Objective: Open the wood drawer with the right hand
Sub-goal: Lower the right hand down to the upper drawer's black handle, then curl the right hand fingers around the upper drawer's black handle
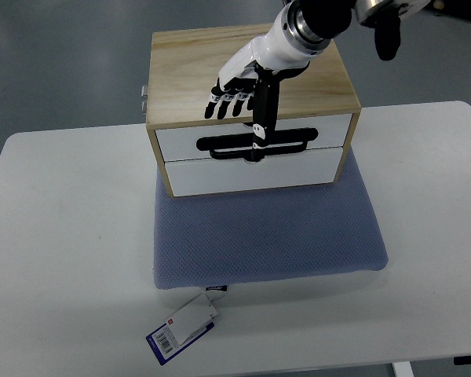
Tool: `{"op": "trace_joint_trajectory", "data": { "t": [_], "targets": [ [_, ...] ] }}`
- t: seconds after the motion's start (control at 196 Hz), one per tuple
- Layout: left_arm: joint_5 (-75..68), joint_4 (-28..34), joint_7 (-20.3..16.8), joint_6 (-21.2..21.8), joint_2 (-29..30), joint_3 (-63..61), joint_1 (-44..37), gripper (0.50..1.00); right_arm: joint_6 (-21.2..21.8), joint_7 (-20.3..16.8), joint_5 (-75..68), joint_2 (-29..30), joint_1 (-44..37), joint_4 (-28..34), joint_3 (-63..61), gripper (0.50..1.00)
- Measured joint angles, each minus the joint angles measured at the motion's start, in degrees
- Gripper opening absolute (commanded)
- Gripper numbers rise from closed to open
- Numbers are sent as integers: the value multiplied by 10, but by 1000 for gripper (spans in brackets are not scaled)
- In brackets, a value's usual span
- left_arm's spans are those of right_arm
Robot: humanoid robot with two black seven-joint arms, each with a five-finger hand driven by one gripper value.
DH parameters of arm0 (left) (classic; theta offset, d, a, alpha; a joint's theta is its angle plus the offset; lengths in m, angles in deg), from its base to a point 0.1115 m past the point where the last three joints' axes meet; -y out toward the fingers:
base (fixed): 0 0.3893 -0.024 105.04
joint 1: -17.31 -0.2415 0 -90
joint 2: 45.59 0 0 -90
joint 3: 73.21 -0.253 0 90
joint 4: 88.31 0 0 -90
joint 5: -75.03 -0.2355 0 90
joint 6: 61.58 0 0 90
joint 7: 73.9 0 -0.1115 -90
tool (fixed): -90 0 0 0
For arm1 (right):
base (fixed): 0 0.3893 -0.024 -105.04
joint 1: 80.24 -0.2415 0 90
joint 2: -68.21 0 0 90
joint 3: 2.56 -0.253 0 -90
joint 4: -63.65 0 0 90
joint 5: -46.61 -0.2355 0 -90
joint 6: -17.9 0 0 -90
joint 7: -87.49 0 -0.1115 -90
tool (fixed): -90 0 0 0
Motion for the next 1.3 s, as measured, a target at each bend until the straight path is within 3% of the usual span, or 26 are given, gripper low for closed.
{"op": "trace_joint_trajectory", "data": {
  "t": [1.299],
  "targets": [
    [1, 1, 0, 1, 0, 1, 0, 1000, -68, -8, 29, 8, 81, 1, 58, 926]
  ]
}}
